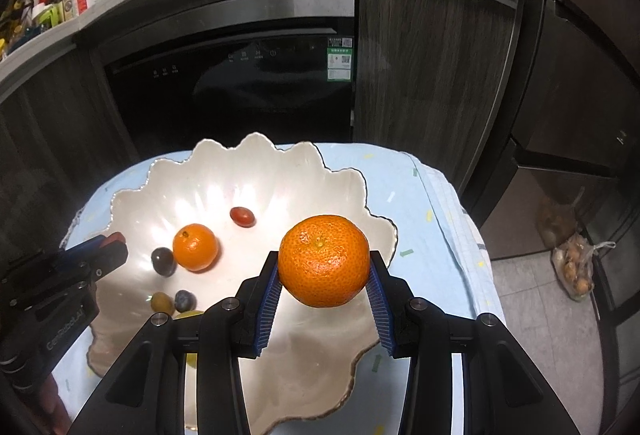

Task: Organize fruits
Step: 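Carry the date and mandarin over the white bowl and open both tools, then withdraw both open tools from the bowl back over the table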

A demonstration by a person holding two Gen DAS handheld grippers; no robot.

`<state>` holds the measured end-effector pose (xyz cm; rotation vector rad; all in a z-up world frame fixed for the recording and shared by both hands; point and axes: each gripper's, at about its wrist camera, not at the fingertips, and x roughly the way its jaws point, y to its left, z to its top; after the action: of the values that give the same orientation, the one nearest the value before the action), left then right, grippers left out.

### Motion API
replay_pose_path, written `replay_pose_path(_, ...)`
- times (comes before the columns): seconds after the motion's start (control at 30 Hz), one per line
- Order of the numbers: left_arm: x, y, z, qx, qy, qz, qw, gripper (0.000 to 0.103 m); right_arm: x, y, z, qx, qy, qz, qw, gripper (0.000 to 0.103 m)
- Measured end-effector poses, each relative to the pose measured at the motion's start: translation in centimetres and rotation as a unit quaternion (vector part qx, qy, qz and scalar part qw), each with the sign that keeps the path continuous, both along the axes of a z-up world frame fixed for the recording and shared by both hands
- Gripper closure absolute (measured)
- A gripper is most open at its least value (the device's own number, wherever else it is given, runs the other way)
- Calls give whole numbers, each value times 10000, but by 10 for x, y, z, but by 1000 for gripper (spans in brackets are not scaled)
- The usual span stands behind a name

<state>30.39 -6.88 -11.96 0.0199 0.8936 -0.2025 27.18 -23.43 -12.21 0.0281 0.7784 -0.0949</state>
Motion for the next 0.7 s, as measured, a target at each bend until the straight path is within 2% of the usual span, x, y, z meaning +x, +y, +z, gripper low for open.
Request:
replay_pose_path(0.03, 0, -1, -1, 18, 28, -10, 10000, 80, 1, 0, 0, -6, 2, -4, 10000, 60)
replay_pose_path(0.07, 0, -1, -1, 41, 22, -6, 10000, 71, 1, 0, -1, -18, 10, -9, 10000, 60)
replay_pose_path(0.13, -1, 0, 0, 36, -15, 30, 10000, 57, 2, 0, -1, -31, 41, -28, 10000, 60)
replay_pose_path(0.27, -2, 4, 4, 36, -72, 97, 9999, 42, 3, -1, -2, -44, 128, -99, 9999, 59)
replay_pose_path(0.33, -3, 5, 6, -8, -84, 74, 9999, 37, 2, -1, -1, -71, 100, -145, 9998, 54)
replay_pose_path(0.37, -5, 6, 8, 14, -110, 73, 9999, 34, 0, -2, 2, -104, 33, -176, 9998, 44)
replay_pose_path(0.43, -8, 6, 13, 77, -185, 80, 9998, 29, -6, -2, 10, -193, -175, -239, 9994, 30)
replay_pose_path(0.47, -9, 7, 15, 97, -219, 91, 9997, 26, -8, -2, 13, -207, -236, -240, 9992, 27)
replay_pose_path(0.57, -13, 8, 24, 145, -329, 160, 9992, 17, -10, -1, 21, -215, -280, -228, 9991, 27)
replay_pose_path(0.7, -20, 11, 36, 165, -460, 227, 9985, 13, -16, 1, 31, -211, -352, -228, 9989, 27)
